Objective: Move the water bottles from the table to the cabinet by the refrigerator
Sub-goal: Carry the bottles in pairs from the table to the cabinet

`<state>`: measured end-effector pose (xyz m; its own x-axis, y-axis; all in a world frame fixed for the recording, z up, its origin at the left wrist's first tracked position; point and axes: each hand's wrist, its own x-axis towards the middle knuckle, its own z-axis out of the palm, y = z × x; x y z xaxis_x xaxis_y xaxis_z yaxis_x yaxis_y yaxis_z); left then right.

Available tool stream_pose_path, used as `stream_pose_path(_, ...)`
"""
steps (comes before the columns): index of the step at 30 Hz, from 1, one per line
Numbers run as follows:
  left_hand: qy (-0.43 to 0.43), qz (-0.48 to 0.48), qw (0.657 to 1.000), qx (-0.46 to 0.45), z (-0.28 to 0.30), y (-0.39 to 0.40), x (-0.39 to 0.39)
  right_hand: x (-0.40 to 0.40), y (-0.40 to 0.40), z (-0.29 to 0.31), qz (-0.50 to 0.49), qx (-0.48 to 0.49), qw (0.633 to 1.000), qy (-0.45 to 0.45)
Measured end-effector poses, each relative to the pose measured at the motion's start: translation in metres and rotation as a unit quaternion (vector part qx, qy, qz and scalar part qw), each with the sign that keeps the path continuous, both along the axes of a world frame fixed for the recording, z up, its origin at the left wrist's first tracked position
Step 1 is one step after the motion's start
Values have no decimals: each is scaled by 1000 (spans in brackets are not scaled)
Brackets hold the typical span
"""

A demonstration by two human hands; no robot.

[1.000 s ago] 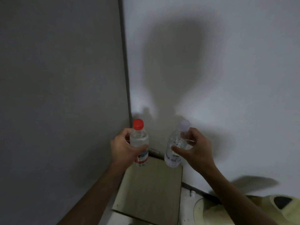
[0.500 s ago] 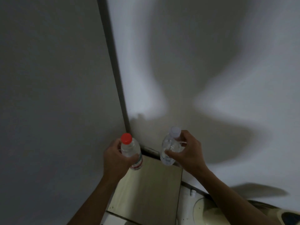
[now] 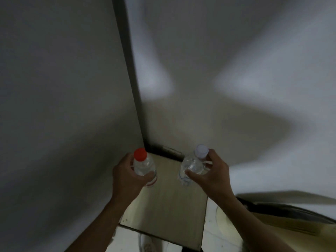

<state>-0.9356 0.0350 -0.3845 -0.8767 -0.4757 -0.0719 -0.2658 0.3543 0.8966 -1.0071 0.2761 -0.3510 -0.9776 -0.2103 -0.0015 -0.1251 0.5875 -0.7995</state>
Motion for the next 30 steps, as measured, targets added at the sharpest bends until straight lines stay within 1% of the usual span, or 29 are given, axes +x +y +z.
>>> stream_pose_path(5,-5,-1,1000,-1,-39,-1,-10,-5,-7,-47,-9,6,1000,-20)
stream_pose_path(10,-8,0,1000,-29,-77,-5,-22,-13,-4,-87,-22,3,999,-26)
stream_pose_path(14,-20,-20,998,-60,-104,-5,-30,-18,-4,-116,-37,-1,998,-41)
stream_pose_path(17,-38,-35,997,-52,-124,-5,-36,-20,-7,-134,-47,6,998,-49)
stream_pose_path(21,-53,-30,997,-53,-150,-5,-52,-22,-10,-154,-43,-3,997,-61)
stream_pose_path(27,-16,-43,998,-44,-173,2,-67,-24,-7,-170,-40,6,996,-80)
stream_pose_path(30,-16,-29,999,-40,-185,4,-69,-26,-5,-171,-36,6,995,-91)
